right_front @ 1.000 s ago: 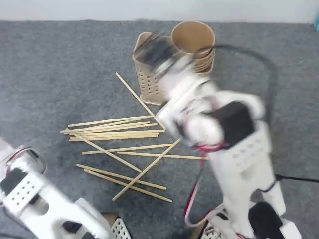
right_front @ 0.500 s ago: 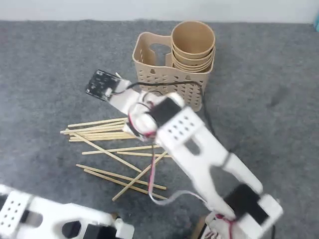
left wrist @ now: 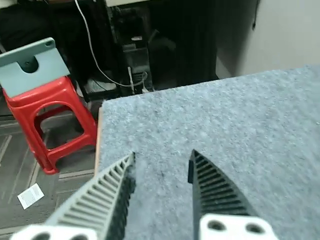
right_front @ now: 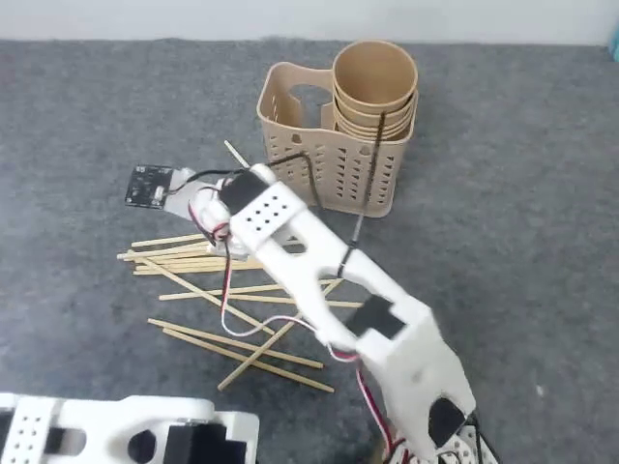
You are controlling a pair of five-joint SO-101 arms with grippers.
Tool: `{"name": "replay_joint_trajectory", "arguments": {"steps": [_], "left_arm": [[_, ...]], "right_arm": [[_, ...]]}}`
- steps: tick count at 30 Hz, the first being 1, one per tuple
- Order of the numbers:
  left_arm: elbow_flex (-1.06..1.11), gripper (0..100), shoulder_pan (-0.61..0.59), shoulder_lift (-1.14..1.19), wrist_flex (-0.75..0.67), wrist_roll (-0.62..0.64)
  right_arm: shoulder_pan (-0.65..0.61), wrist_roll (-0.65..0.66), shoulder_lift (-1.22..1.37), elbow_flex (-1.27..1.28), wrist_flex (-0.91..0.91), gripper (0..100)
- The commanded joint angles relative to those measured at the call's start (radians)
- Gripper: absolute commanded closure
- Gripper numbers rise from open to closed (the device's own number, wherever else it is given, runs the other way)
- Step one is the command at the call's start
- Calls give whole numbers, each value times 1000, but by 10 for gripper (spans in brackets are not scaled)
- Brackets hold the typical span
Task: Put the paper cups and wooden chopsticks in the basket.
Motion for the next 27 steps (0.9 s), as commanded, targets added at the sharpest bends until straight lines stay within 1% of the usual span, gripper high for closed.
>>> {"name": "replay_joint_trajectory", "arguments": {"steps": [1,5,11,18,20,23,25,27], "left_arm": [[47,834,-38,-29,-133,14],[90,834,-43,-29,-189,14],[101,834,-37,-29,-187,14],[116,834,-32,-31,-192,14],[116,834,-32,-31,-192,14],[116,834,-32,-31,-192,14],[116,834,-34,-31,-192,12],[116,834,-34,-31,-192,11]], "right_arm": [[-4,21,81,-189,36,815],[-19,23,229,-331,71,815],[-21,25,433,-531,84,813],[-22,25,581,-773,197,820],[-22,26,602,-829,232,873],[-22,26,630,-875,266,995],[-22,26,644,-879,275,975],[-22,26,650,-881,288,990]]}}
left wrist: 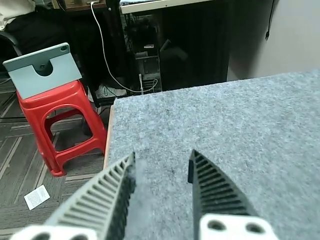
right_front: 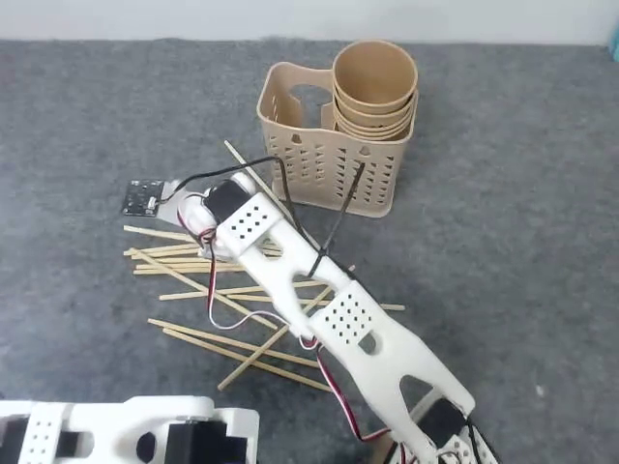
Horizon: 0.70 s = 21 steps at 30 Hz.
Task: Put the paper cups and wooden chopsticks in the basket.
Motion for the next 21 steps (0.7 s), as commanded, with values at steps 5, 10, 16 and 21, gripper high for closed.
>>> {"name": "replay_joint_trajectory", "arguments": {"steps": [5,10,16,21], "left_arm": [[-12,834,0,-29,-26,8],[-12,834,2,-29,-25,8],[-12,834,5,-31,-20,8],[-10,834,12,-29,-18,6]], "right_arm": [[-8,17,-38,-64,94,991],[-18,17,-136,-210,217,991],[-19,43,-366,-270,266,991],[-18,43,-572,-245,254,991]]}}
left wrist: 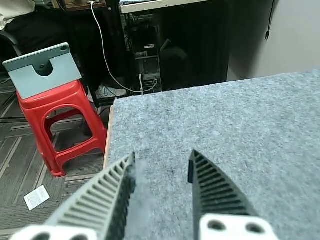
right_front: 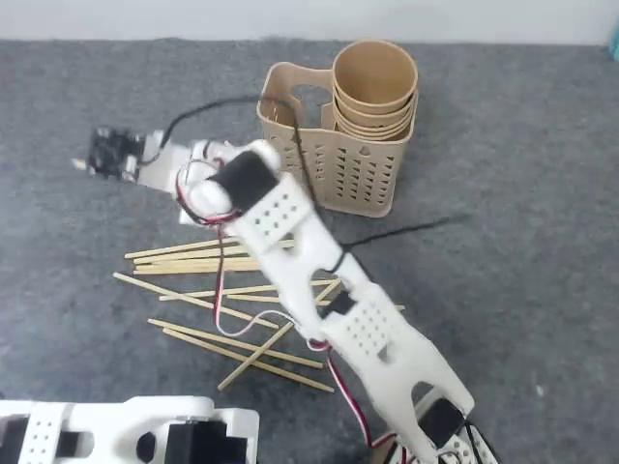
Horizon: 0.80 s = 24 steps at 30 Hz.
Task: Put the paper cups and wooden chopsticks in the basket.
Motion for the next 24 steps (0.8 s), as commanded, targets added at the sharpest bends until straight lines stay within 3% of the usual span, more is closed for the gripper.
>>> {"name": "replay_joint_trajectory", "arguments": {"steps": [1,10,17,24], "left_arm": [[-10,834,12,-29,-18,6],[-10,834,12,-35,14,5],[-10,834,14,-31,15,5],[-10,834,15,-31,15,5]], "right_arm": [[-4,12,-214,-20,15,991],[108,-28,-390,-20,-220,991],[254,-399,-390,-18,-401,991],[406,-624,-266,-20,-518,991]]}}
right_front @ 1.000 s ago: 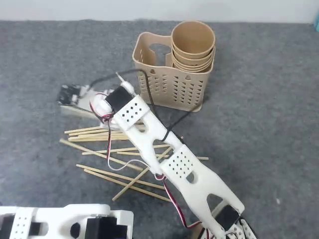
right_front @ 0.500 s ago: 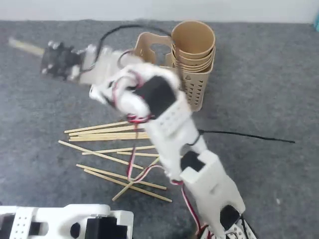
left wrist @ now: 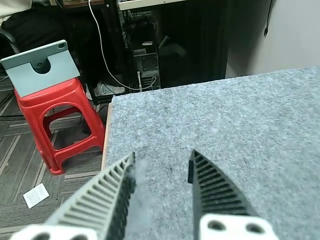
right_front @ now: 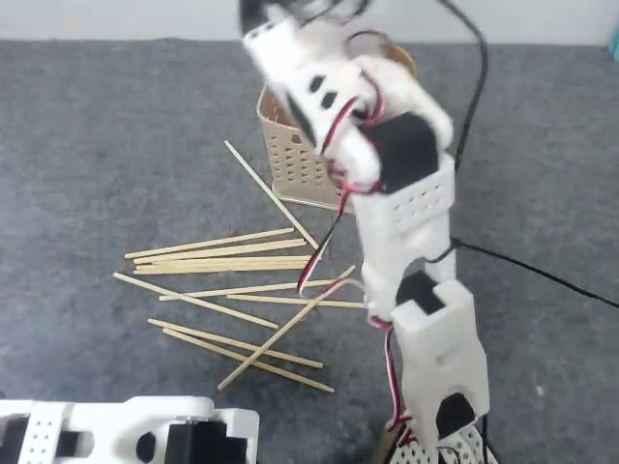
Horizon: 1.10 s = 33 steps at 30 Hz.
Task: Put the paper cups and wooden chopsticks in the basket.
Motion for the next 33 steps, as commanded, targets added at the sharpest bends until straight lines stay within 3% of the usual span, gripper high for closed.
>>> {"name": "replay_joint_trajectory", "arguments": {"steps": [1,5,9,22,28,33], "left_arm": [[-10,834,20,-31,3,5],[-10,834,35,-29,3,5],[-10,834,37,-29,3,5],[-1,834,69,-29,3,5],[-7,833,124,-31,84,-60],[-7,833,140,-31,107,-77]], "right_arm": [[70,-115,61,-18,-76,991],[88,-222,156,-20,-124,991],[91,-249,206,-20,-137,991],[93,-242,252,-20,-77,986],[91,-178,252,-20,-77,869],[91,-175,248,-20,-93,864]]}}
